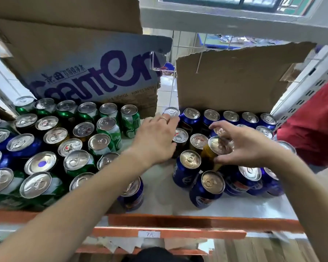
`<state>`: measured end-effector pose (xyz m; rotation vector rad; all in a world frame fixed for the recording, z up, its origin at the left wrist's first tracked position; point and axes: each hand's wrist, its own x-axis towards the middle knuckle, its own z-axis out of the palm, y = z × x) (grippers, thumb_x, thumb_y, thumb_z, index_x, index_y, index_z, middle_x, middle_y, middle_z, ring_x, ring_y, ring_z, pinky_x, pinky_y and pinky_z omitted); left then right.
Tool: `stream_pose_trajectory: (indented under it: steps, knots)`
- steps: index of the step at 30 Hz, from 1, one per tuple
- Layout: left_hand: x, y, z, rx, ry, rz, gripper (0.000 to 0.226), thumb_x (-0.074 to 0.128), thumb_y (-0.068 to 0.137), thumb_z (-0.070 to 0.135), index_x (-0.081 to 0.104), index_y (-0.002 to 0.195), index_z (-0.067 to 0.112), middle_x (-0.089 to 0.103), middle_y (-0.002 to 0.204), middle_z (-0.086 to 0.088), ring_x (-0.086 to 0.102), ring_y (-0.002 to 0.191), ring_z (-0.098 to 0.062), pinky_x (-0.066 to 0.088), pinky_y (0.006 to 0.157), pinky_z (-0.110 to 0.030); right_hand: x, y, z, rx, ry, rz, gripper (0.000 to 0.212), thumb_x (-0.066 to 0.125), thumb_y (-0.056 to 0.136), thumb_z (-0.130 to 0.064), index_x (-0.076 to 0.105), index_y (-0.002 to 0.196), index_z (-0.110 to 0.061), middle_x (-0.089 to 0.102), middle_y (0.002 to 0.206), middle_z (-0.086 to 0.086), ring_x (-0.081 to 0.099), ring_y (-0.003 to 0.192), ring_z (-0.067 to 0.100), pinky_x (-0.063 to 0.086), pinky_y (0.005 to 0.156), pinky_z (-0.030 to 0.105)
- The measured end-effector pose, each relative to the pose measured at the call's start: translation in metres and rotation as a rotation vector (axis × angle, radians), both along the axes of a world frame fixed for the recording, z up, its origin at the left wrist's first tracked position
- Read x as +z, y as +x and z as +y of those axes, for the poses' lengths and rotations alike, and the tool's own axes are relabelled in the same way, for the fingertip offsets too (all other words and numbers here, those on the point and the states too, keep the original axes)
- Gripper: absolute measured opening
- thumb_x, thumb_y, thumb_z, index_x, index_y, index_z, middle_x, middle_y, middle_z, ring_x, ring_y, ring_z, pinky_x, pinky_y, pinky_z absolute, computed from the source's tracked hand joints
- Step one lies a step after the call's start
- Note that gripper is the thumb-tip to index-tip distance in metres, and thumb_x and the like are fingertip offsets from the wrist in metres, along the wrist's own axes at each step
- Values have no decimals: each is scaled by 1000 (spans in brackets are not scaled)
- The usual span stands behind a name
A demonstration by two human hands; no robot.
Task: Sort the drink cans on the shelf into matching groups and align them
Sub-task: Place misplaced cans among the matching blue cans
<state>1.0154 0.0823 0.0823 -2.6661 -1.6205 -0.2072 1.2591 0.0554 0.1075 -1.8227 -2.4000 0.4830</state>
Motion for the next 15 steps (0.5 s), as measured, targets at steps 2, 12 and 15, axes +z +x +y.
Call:
stream_pose_trajectory:
  steps: [2, 12, 15]
  knots:
    - [3, 17, 28, -29, -16, 177, 59, 59, 87, 35, 39, 139, 17, 56, 130, -8, 52, 120, -29, 38, 99, -40, 14, 9, -7, -35, 18, 202, 83, 85, 65, -37, 37, 133, -44, 70, 102, -9, 66, 97, 9, 53, 86, 28]
    - [-22, 52, 66, -138, -212, 429, 64, 72, 80, 53, 50, 130, 19, 57, 127, -5, 59, 113, -28, 49, 86, -42, 39, 22, -32, -168, 150, 888, 65, 87, 70, -26, 52, 125, -27, 72, 101, 4, 71, 94, 17, 58, 76, 28]
    - [-24, 46, 65, -159, -245, 314, 54, 72, 79, 44, 52, 123, 18, 60, 120, -6, 61, 108, -29, 52, 87, -45, 35, 24, -34, -244, 176, 967, 63, 82, 71, -33, 53, 126, -26, 74, 102, 3, 72, 94, 20, 56, 76, 30]
